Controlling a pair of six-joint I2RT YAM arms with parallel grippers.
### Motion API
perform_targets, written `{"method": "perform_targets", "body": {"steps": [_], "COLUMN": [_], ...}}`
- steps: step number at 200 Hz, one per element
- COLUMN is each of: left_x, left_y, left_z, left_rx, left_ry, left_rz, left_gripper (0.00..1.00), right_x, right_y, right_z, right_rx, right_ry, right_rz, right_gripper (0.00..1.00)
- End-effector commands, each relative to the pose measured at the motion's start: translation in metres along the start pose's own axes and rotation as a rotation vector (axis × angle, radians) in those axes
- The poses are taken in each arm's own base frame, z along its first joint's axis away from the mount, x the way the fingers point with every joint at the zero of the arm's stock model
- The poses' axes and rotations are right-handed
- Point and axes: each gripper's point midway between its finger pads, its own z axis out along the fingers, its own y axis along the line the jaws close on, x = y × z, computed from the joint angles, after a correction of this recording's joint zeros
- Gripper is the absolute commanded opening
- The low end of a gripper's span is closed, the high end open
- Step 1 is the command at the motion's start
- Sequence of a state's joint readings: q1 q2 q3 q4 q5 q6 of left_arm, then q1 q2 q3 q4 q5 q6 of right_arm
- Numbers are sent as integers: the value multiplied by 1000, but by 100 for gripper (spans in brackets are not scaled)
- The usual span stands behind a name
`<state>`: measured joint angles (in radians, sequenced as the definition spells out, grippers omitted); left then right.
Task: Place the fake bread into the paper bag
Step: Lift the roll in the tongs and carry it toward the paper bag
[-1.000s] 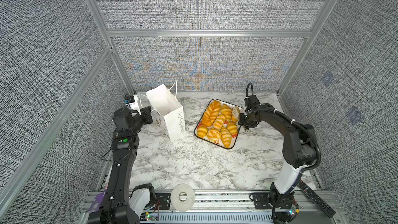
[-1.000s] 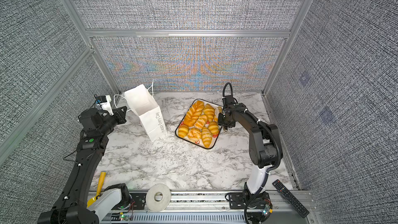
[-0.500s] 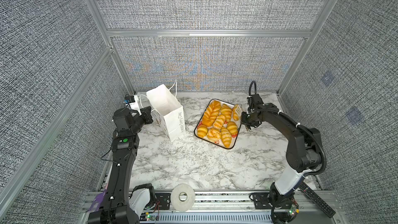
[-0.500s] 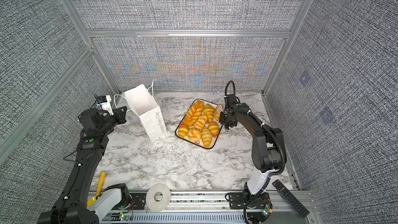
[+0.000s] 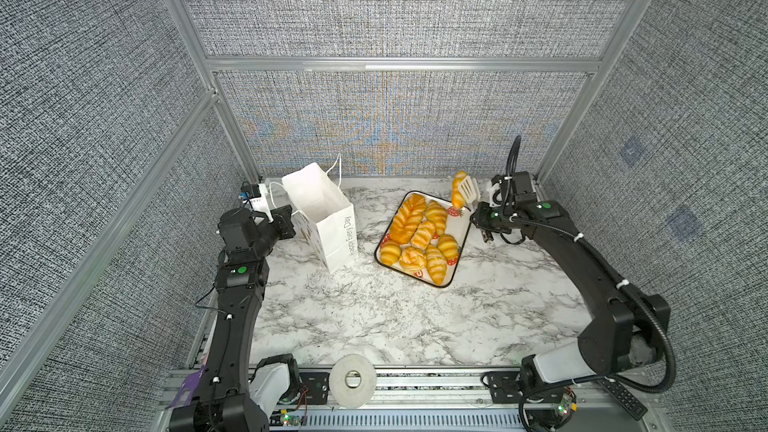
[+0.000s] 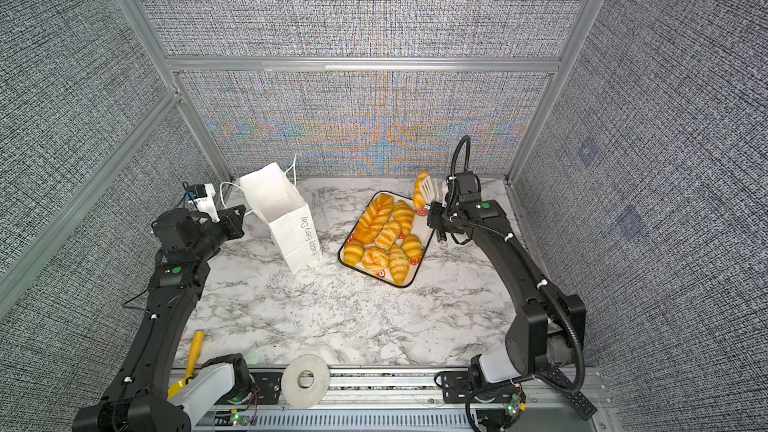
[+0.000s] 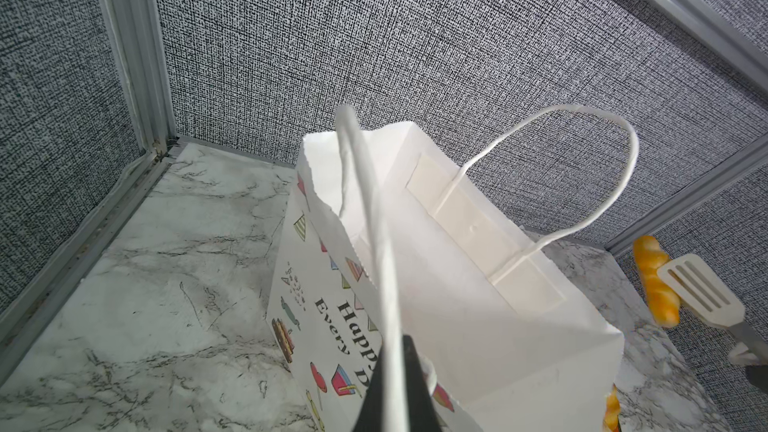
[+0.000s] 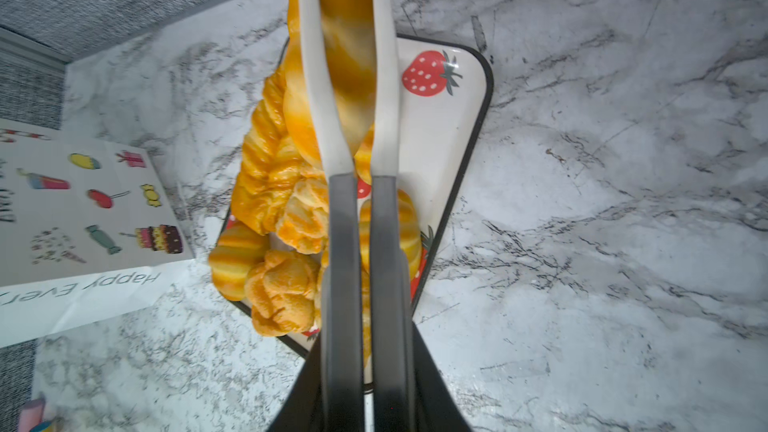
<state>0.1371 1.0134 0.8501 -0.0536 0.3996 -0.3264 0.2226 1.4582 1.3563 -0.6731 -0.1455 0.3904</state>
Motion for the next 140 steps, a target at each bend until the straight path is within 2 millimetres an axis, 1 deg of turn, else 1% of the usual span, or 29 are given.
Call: {"method": "perform_targets", "body": {"steps": [1, 24, 60, 89, 113, 140], "left_x": [0, 0, 0, 0, 0, 0], "left_y": [-1, -1, -1, -1, -1, -1], "left_z": [0, 0, 0, 0, 0, 0], "left_rx": [7, 10, 9, 8, 8, 7], "left_ry": [1, -1, 0, 1, 0, 0], "left_rz": [2, 3, 2, 3, 2, 5], "left_gripper": [0, 0, 0, 0, 0, 0], "right_x": [-17, -22, -25, -26, -25, -21], "right_y": [29, 44, 68, 93, 111, 136], "right_z": [-19, -34, -53, -72, -83, -94], "right_rx": [-123, -179, -258, -347, -394, -453], "right_ry": [-72, -111, -148, -187, -213, -232], "right_rz": [-33, -58, -95, -133, -168, -219], "right_gripper": [24, 24, 24, 24, 24, 24]}}
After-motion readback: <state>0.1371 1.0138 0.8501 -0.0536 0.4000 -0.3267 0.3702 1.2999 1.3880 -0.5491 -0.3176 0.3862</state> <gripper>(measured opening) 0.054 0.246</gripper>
